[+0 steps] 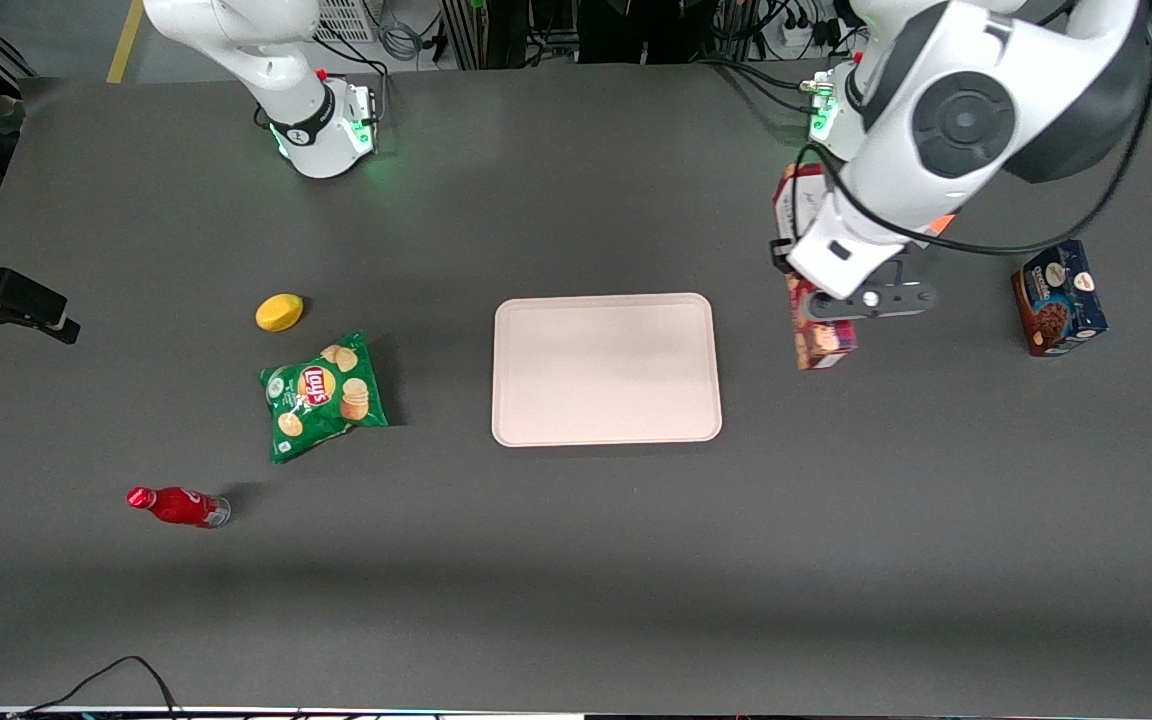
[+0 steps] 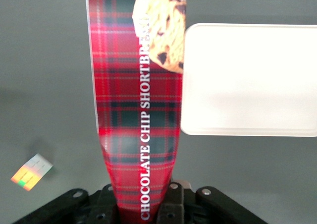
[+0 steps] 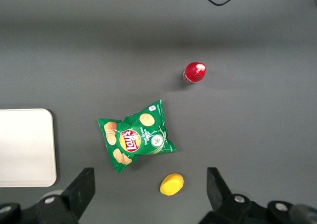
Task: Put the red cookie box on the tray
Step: 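Carry the held red box over the white tray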
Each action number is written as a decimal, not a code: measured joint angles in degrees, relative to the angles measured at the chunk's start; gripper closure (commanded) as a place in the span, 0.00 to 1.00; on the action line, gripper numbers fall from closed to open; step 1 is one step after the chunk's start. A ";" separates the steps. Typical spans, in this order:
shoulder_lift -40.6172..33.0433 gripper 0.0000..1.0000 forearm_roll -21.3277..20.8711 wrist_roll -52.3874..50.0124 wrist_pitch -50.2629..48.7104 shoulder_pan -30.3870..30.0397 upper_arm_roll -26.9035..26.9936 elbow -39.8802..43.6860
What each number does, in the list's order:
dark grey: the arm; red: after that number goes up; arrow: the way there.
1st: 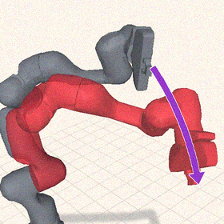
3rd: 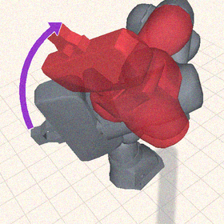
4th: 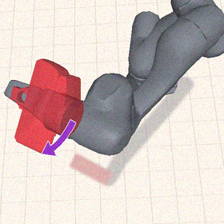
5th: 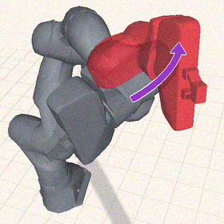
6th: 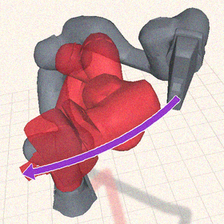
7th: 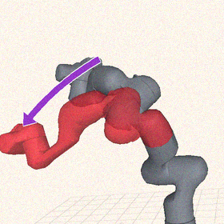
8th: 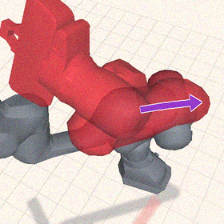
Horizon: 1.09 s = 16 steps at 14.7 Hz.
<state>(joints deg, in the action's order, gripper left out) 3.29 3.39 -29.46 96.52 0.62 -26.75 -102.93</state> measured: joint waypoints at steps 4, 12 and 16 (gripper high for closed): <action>4.45 0.92 -0.06 -4.47 7.79 0.34 -6.80 -0.57; 16.62 0.90 -6.21 -10.69 19.99 2.69 -9.45 -3.43; 22.63 0.90 -10.17 -12.98 26.48 2.70 -9.34 -3.52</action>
<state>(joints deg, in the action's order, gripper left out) 25.93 -6.78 -42.44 123.00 3.32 -36.09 -106.45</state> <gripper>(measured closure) 0.731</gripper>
